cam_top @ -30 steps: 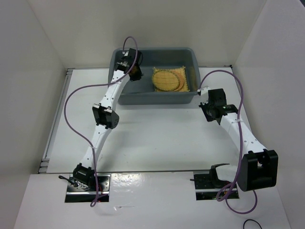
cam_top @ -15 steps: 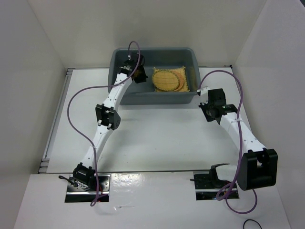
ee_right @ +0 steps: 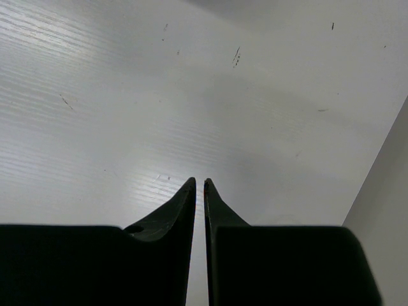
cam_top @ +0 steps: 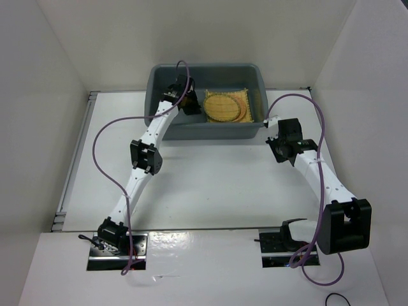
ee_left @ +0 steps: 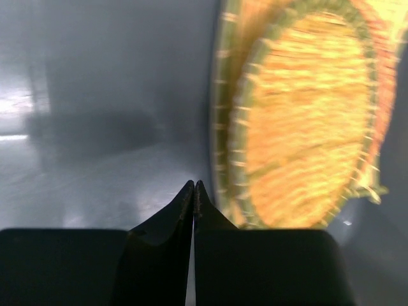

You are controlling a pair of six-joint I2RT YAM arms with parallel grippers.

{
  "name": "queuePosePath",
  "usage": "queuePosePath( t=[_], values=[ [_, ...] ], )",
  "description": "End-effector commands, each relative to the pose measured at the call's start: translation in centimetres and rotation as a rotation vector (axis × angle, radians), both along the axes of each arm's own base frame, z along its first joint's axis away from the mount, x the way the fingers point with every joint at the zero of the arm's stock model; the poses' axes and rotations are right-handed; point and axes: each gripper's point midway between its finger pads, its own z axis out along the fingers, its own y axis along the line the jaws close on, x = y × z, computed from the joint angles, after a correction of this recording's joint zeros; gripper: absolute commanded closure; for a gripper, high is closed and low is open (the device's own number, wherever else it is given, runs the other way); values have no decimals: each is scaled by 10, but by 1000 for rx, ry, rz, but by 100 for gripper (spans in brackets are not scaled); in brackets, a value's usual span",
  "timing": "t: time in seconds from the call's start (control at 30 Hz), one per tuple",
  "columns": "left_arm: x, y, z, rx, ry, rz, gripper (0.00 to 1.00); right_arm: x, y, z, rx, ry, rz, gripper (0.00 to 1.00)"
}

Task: Place the mixed dishes into the plastic bin

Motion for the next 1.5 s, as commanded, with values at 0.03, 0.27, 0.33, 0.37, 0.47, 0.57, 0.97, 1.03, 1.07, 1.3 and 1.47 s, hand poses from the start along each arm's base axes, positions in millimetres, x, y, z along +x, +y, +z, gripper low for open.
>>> queuePosePath(
  t=[0.03, 0.27, 0.33, 0.37, 0.47, 0.57, 0.97, 1.03, 1.07, 1.3, 1.47],
  values=[
    [3, -37, 8, -131, -49, -91, 94, 6, 1, 2, 2, -23, 5, 86],
    [-14, -81, 8, -269, -35, -218, 92, 6, 1, 2, 2, -23, 5, 86],
    [-13, -84, 5, -278, -36, -228, 91, 6, 1, 2, 2, -23, 5, 86],
    [-18, -89, 3, -271, -30, -243, 91, 6, 1, 2, 2, -23, 5, 86],
    [-16, -81, 3, -219, -40, -221, 91, 6, 1, 2, 2, -23, 5, 86],
    [-12, -71, 30, -165, -102, -207, 91, 6, -1, 3, -5, -24, 0, 86],
    [-70, -23, 224, 136, -382, -84, 99, 7, -30, 16, -99, -100, -147, 76],
    [-111, -21, 286, 124, -457, -78, 99, 9, -34, 16, -115, -106, -172, 74],
    [-122, -10, 304, 140, -477, -25, 99, 6, -36, 13, -125, -98, -178, 72],
    [-258, 11, 419, 44, -617, -124, 100, -6, -96, 11, -76, -77, -372, 59],
    [-292, 50, 381, 161, -451, -98, 100, -24, -125, 20, -25, -56, -396, 52]
  ],
)
